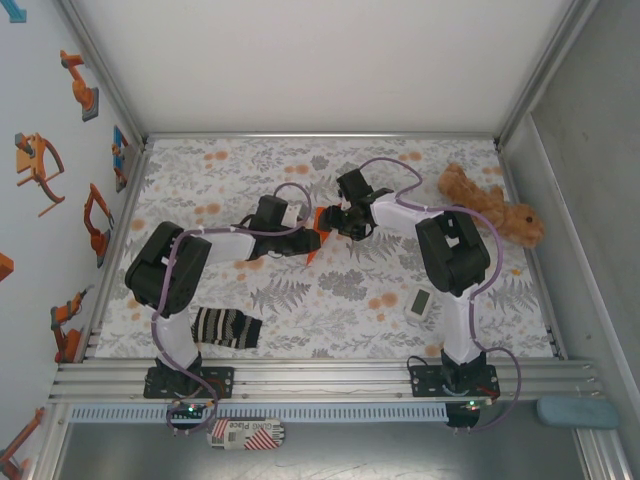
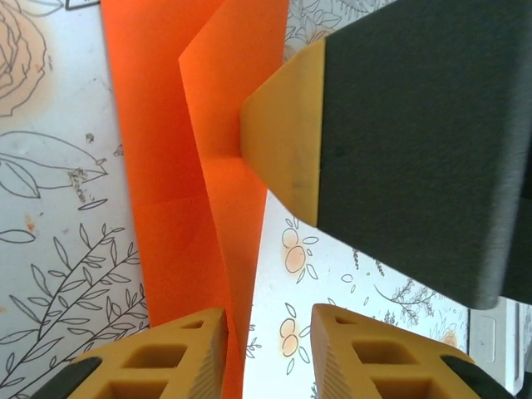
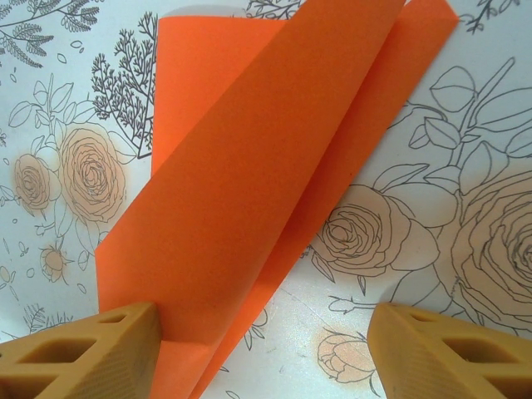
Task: Fold a paper plane with a square sheet of paper (pick it up from the middle)
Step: Fold the wing for the fifth time at the center of the table.
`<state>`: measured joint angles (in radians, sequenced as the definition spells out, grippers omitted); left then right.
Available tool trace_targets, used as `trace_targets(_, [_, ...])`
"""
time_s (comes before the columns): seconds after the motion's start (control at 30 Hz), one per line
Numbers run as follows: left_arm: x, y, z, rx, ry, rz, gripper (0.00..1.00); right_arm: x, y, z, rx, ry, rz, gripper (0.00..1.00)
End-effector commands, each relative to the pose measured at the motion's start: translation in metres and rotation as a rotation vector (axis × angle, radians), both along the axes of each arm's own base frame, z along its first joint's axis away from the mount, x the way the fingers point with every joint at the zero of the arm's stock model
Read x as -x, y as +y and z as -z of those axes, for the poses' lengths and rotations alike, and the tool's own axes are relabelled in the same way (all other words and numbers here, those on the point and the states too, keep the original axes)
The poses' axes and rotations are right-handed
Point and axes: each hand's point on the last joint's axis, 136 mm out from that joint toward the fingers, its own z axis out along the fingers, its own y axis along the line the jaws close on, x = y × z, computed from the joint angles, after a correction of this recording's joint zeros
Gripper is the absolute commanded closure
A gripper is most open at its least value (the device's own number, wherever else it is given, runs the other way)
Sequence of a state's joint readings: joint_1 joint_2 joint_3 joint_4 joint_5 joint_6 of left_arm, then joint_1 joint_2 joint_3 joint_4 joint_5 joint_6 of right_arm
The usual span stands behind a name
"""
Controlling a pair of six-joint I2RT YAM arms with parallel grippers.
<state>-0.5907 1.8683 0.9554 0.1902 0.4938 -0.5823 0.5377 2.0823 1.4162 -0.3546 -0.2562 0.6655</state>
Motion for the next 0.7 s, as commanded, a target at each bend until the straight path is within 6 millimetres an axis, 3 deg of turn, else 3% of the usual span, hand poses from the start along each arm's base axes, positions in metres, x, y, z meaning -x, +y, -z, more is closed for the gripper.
trace_targets(0.0, [-0.001,-0.003,0.004,-0.012,0.026,-0.009,0.69,0.044,-0.037,0.08,0.189,0.208,0.029,0.32])
trace_targets(0.4, [-0.003,-0.002,0.017,-0.043,0.05,-0.035,0.72,0.045,-0.038,0.083,0.196,0.219,0.038,0.32])
trace_targets(0.67, [0.001,0.01,0.035,-0.112,0.082,-0.06,0.76,0.048,-0.04,0.086,0.2,0.239,0.055,0.32])
